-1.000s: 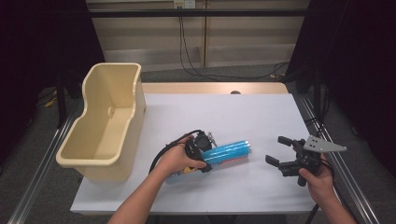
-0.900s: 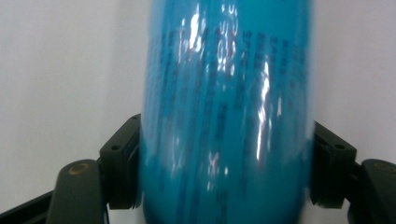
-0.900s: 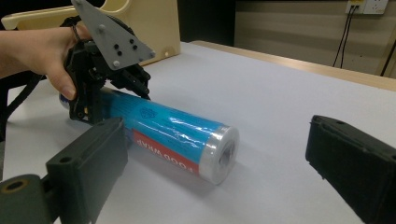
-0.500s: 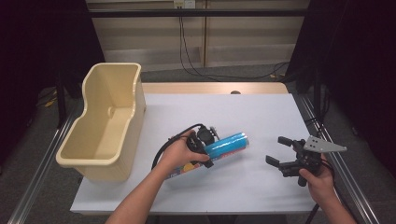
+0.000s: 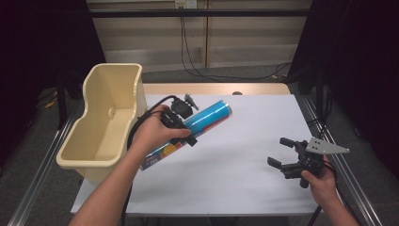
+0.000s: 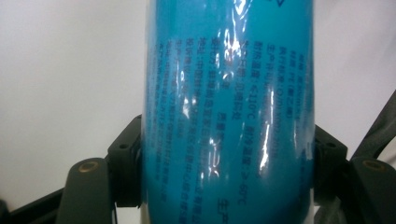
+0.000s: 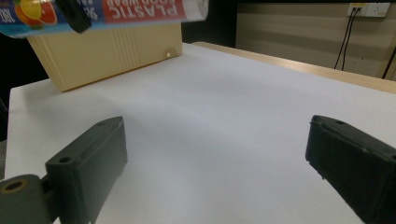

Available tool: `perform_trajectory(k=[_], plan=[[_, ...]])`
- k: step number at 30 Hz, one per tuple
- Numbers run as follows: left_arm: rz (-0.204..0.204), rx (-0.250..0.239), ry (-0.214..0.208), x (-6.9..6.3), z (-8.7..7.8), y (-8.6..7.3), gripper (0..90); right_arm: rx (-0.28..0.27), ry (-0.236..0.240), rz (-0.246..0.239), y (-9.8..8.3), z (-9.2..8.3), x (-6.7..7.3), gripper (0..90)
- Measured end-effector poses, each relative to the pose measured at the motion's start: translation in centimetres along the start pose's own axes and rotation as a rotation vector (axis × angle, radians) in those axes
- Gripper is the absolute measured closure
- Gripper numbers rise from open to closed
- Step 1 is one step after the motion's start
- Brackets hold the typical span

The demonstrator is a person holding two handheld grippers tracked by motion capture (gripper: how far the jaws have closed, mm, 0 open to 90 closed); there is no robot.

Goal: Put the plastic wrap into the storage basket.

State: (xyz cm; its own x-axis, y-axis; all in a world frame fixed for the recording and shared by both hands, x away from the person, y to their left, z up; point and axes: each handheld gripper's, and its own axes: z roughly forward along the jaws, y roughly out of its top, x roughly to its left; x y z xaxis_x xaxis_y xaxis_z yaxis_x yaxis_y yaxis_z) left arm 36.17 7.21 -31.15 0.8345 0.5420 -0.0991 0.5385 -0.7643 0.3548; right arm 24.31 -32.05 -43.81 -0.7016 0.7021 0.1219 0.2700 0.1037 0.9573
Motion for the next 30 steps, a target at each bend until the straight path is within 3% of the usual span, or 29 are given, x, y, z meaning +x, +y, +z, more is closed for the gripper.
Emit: perform_trajectory(k=[6,17,24,30], plan=[[-0.078,-0.005,0.037,1.1,-3.6,-1.5,31.7,0.0,0.001,-0.005,0.0,0.1,0.1,5.1],[-0.233,-0.07,0.079,3.8,-8.7,-5.2,31.7,-0.003,0.004,-0.001,0.1,0.1,0.2,5.1],[-0.339,-0.091,0.139,6.1,-10.9,-7.7,31.7,-0.003,0.006,-0.002,0.1,0.1,0.3,5.1],[-0.449,-0.106,0.184,7.3,-11.9,-9.6,31.6,-0.001,0.004,-0.003,0.0,0.2,0.3,5.1]])
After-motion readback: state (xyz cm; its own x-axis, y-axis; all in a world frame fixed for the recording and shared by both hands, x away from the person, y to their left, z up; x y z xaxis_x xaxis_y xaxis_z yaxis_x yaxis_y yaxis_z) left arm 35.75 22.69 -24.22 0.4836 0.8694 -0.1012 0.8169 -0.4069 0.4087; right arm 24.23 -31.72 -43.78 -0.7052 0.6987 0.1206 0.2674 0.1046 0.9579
